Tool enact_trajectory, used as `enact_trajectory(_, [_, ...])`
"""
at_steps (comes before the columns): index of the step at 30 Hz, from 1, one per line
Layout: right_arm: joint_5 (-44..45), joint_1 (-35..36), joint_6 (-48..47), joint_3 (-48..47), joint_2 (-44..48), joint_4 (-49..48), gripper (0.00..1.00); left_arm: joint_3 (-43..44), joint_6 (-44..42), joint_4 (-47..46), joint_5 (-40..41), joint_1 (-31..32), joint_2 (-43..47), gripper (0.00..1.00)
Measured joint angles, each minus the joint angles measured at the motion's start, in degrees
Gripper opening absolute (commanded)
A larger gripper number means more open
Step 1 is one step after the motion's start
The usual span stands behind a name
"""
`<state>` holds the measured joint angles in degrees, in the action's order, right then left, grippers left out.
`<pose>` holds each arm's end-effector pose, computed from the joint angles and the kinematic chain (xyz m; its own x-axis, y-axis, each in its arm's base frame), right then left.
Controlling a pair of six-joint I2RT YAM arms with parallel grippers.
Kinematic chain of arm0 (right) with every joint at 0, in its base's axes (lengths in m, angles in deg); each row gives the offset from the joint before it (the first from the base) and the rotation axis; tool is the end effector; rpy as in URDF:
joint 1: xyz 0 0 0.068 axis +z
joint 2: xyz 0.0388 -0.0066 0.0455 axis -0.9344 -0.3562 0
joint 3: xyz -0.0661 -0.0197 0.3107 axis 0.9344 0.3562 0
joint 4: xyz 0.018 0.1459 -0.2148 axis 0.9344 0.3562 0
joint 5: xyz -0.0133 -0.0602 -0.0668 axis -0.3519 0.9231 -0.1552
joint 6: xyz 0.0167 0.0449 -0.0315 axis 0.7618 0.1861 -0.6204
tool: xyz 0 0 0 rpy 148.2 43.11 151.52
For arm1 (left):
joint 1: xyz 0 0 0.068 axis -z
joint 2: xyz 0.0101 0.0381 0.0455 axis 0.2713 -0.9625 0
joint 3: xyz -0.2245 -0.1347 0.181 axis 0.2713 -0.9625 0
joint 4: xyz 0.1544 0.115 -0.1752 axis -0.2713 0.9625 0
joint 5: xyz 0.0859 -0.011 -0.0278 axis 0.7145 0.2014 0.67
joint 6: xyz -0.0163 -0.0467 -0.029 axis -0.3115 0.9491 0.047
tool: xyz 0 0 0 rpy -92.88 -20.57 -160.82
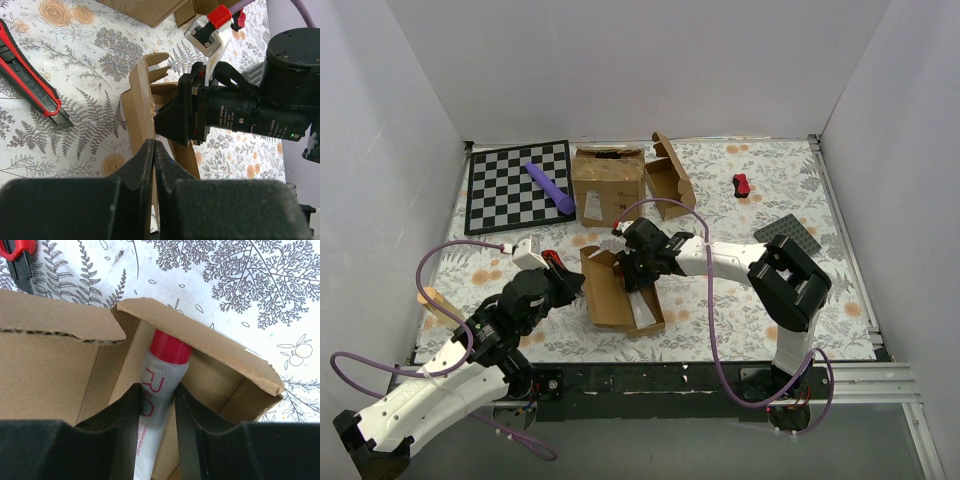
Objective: Unpack the express box
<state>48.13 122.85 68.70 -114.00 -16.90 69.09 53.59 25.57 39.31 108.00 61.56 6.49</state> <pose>0.2371 0.3265 0.2184 -0.7206 -0.4187 -0.5527 -0.6185 0.7484 0.2395 0.0732 -0.0538 0.2823 -0.4475 -0.8728 -0.1947 -0.3050 0.3536 -0.8842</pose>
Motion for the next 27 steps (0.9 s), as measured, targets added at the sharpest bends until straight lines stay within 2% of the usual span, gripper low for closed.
enact_trajectory(9, [1.29,0.04,-0.33,-0.07,2.71,3.10,0.31,0.00,0.07,-0.07,0.00,0.00,0.00,0.00])
enact_trajectory(19, [3.34,-0.59,-0.90,-1.62,16.55,8.55,0.31,-0.46,0.15,-1.05,-0.02,0.00,-0.35,0.00])
enact_trajectory(23, [3.78,-3.74,-1.77,-2.03,21.27,9.68,0.31,-0.48,0.13,-1.42,-0.09,0.00,-0.81,0.00])
enact_trajectory(27, [4.33,-11.76,-3.23,-1.60,23.28,10.84,0.32,-0.52,0.11,-1.77,-0.24,0.00,-0.96,0.00])
